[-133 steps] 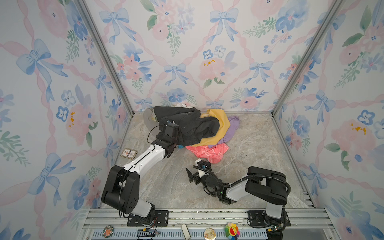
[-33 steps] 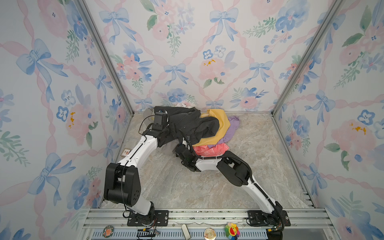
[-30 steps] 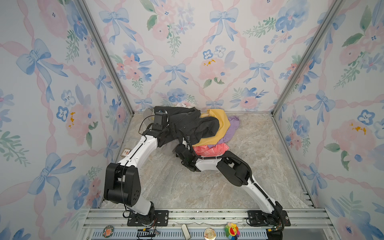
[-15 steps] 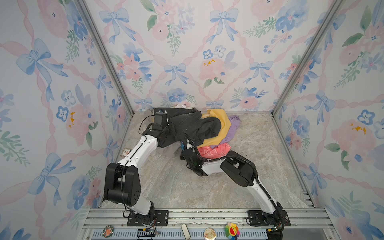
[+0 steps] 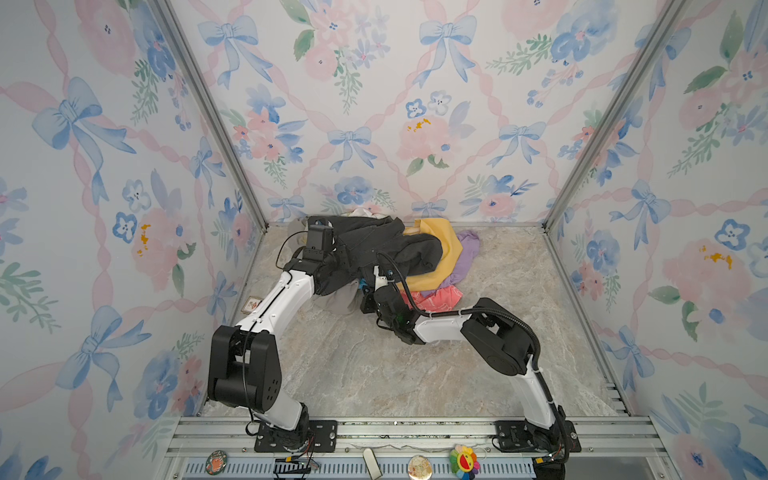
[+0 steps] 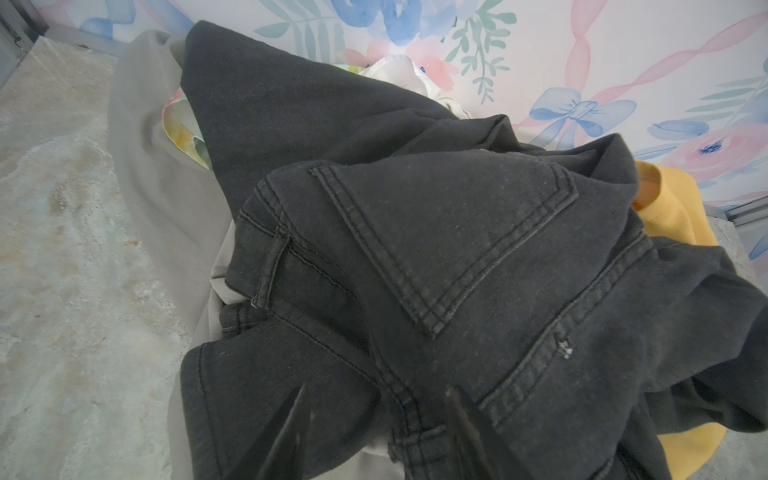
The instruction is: Pick out a specific cloth from the pile
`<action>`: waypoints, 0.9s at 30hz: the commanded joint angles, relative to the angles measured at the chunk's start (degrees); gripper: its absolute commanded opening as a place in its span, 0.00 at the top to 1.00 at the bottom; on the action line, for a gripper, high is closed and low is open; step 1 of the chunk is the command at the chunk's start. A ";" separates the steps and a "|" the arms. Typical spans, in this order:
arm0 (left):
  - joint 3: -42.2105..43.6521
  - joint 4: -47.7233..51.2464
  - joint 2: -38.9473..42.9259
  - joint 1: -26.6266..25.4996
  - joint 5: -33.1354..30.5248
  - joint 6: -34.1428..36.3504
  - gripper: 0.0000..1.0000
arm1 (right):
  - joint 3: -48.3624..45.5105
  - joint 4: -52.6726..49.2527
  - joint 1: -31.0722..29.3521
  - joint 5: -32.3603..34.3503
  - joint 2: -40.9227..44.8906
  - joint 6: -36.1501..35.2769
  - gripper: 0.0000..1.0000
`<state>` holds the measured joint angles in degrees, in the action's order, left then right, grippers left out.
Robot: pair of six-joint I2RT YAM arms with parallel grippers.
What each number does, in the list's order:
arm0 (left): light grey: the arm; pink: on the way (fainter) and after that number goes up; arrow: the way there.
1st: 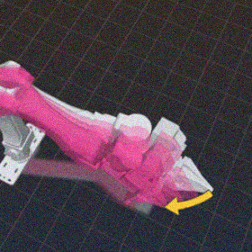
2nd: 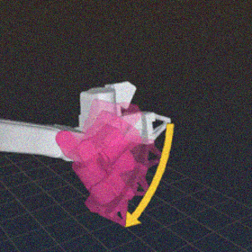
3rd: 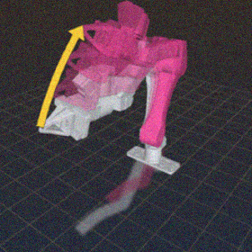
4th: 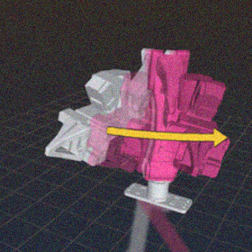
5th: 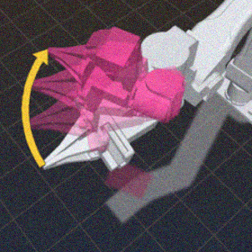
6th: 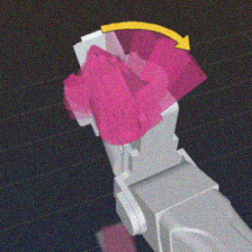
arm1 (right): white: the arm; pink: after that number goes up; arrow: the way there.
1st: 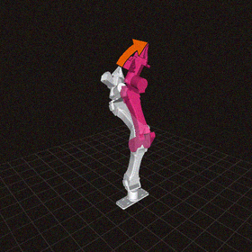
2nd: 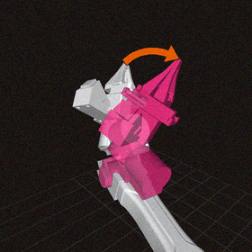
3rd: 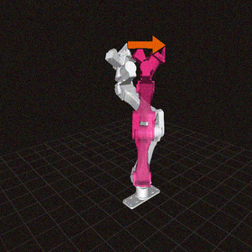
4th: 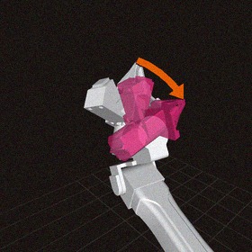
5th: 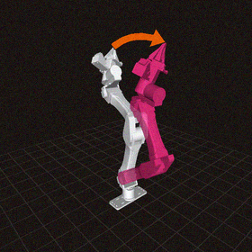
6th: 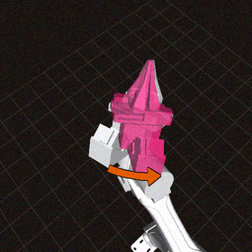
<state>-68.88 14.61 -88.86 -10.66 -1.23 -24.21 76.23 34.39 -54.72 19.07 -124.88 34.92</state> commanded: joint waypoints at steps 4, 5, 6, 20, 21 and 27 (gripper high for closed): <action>0.81 -1.12 1.94 1.21 -0.43 -0.14 0.46 | 4.38 -4.91 1.03 -3.95 7.18 0.06 1.00; 0.89 -1.08 1.94 1.32 -0.33 -0.14 0.46 | 5.23 -6.33 1.10 -4.11 7.64 -0.02 1.00; 0.85 -1.08 2.01 1.42 -0.29 -0.14 0.46 | 6.31 -8.00 1.26 -4.37 7.93 -0.23 1.00; 1.03 -1.25 1.76 2.81 -0.43 -0.41 0.46 | 14.36 -18.70 2.86 -7.25 11.94 -6.24 1.00; 1.07 -1.33 1.60 2.92 -0.42 -0.48 0.46 | 15.04 -19.31 2.93 -7.74 12.03 -6.84 1.00; 1.20 -1.41 1.54 3.45 -0.52 -0.58 0.46 | 19.62 -23.47 3.56 -10.47 12.45 -11.20 1.00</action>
<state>-68.55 14.22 -88.64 -7.64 -1.23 -24.23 91.79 10.20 -51.92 10.41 -117.25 27.24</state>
